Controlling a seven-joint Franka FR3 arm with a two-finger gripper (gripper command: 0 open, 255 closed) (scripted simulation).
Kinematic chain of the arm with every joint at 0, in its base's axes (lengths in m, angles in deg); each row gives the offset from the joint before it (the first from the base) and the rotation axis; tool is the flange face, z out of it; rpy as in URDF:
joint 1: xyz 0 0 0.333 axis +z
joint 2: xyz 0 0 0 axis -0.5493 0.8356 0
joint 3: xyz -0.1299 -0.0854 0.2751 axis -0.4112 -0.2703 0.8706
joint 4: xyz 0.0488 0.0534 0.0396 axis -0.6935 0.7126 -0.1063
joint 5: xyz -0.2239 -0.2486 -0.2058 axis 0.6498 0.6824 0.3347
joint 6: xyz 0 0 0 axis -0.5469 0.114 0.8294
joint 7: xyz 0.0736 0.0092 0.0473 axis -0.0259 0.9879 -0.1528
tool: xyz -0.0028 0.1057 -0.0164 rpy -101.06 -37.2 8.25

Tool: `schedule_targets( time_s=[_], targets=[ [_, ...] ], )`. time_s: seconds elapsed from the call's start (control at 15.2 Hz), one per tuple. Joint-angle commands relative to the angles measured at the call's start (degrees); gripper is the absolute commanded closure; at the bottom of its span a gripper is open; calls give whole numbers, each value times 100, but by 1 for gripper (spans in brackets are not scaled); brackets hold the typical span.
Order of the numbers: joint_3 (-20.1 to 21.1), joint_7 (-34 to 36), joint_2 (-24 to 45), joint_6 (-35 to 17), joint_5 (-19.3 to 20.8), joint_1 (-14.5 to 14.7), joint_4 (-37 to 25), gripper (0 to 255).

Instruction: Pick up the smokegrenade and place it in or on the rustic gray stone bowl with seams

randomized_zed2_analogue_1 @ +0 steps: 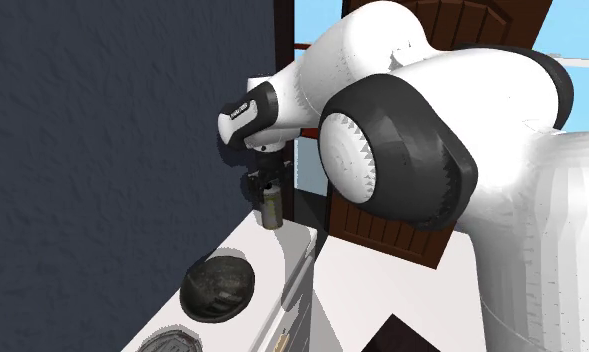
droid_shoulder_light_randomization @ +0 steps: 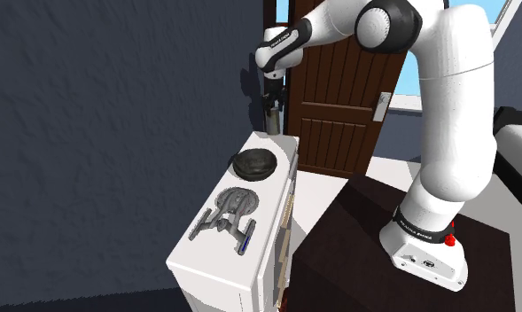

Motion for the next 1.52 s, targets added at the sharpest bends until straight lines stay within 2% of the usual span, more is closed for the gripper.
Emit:
schedule_targets(
  time_s=[0.0, 1.06, 1.45],
  targets=[
    [-7, 11, -65, 114, 17, 8, -51, 255],
    [-49, 58, -386, 1189, 105, 12, -814, 255],
    [121, 754, -1309, 973, 345, 529, 306, 255]
  ],
)
